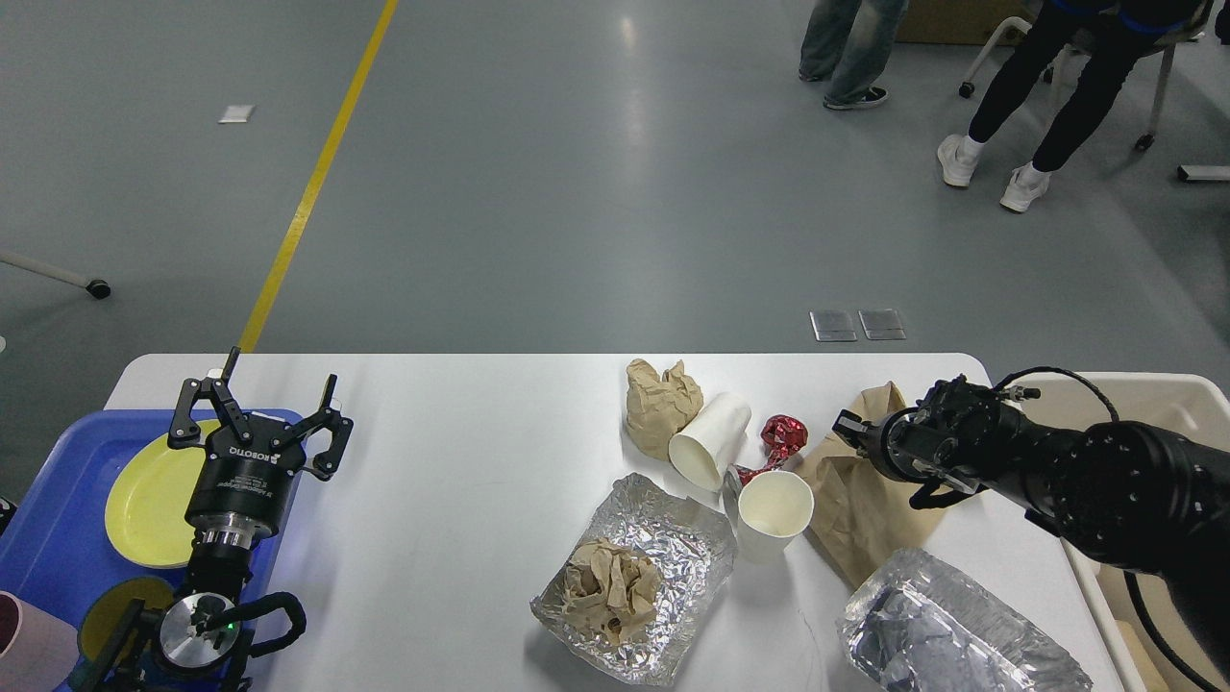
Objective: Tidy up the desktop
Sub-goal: 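Lift the paper bag and carry it toward the bin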
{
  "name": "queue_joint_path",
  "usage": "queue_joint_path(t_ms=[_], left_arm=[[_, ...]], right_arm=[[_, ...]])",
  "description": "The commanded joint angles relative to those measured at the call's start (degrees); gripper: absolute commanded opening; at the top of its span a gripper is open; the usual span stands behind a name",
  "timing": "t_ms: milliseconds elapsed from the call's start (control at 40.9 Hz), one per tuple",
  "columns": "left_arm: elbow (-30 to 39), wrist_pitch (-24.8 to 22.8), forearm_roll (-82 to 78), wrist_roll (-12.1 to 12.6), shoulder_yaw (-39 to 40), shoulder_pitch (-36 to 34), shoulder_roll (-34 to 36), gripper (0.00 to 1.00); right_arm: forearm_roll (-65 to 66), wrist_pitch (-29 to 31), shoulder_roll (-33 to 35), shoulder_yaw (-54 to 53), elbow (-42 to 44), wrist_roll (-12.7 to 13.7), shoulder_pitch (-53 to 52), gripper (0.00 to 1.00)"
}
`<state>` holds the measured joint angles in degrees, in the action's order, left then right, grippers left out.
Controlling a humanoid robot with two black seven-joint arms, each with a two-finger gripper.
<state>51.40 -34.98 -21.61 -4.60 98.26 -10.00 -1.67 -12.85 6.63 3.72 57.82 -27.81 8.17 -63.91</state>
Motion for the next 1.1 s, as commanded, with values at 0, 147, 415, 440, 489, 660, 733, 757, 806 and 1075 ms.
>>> queue_joint_path(t_ms=[0, 147, 415, 440, 489, 660, 733, 757, 806, 1075], left_arm=[[0.0, 0.0, 0.0, 0.0, 0.0, 0.0, 0.0, 0.96], [0.0, 0.0, 0.0, 0.0, 0.0, 0.0, 0.0, 0.96], [0.0, 0.0, 0.0, 0.0, 0.0, 0.0, 0.0, 0.96], [0.0, 0.0, 0.0, 0.0, 0.0, 0.0, 0.0, 0.96], [0.0, 0.0, 0.0, 0.0, 0.0, 0.0, 0.0, 0.96], [0.0, 0.0, 0.0, 0.0, 0.0, 0.0, 0.0, 0.96], [0.0, 0.0, 0.0, 0.1, 0.0, 0.0, 0.0, 0.96], [0.0, 0.0, 0.0, 0.1, 0.0, 0.0, 0.0, 0.96], [0.0, 0.0, 0.0, 0.1, -0.1, 0.1, 0.0, 0.96], [0.0, 0.0, 0.0, 0.1, -0.1, 0.1, 0.0, 0.96]], right_arm=[[-0.1, 0.9, 0.1, -1.6, -1.1, 0.0, -2.4, 0.0], [-0.1, 1.5, 0.8, -1.8, -4.0, 0.0, -6.9, 0.0], [-0.1, 7.5, 5.2, -1.0, -14.2, 0.0, -17.6, 0.0], [-0.1, 8.3, 5.6, -0.8, -15.0, 0.0, -18.4, 0.0], [-0.1, 10.1, 6.2, -0.6, -16.6, 0.0, -20.2, 0.0], [0.2, 17.1, 8.8, 0.9, -21.9, 0.0, -28.2, 0.0], [0.1, 20.3, 9.0, 3.0, -23.9, 0.0, -32.7, 0.0], [0.2, 21.1, 9.0, 3.6, -24.7, 0.0, -34.0, 0.0], [0.2, 22.5, 9.0, 5.0, -26.1, 0.0, -36.6, 0.0], [1.0, 29.7, 10.4, 10.3, -34.1, -0.2, -51.0, 0.0]])
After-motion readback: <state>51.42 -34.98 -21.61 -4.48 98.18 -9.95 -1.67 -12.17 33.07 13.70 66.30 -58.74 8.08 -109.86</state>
